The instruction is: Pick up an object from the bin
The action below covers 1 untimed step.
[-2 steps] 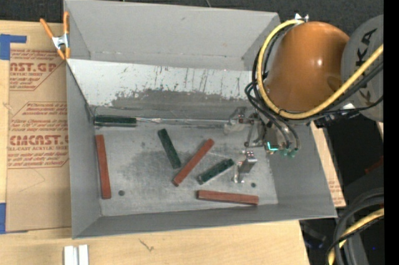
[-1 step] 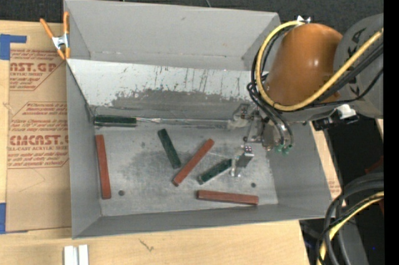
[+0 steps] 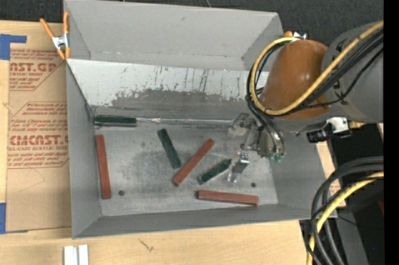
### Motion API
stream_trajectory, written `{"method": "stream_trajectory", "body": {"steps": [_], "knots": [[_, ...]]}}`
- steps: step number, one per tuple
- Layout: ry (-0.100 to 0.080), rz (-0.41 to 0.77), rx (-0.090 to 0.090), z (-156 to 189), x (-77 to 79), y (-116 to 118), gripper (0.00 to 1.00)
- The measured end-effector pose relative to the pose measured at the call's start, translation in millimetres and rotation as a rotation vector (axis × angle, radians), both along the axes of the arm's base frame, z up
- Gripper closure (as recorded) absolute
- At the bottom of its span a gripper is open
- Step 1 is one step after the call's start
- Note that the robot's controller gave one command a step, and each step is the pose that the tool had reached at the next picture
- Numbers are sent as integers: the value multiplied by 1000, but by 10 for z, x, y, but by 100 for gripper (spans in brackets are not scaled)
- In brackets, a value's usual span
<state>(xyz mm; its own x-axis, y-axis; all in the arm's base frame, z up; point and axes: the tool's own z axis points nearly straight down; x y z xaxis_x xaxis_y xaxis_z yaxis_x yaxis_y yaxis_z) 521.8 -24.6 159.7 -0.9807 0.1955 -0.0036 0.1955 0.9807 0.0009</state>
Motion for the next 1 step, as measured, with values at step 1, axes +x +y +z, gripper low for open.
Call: {"method": "stream_trajectory", "body": {"steps": [1], "knots": [[-16,214,-3,-844,-12,-87,100]]}}
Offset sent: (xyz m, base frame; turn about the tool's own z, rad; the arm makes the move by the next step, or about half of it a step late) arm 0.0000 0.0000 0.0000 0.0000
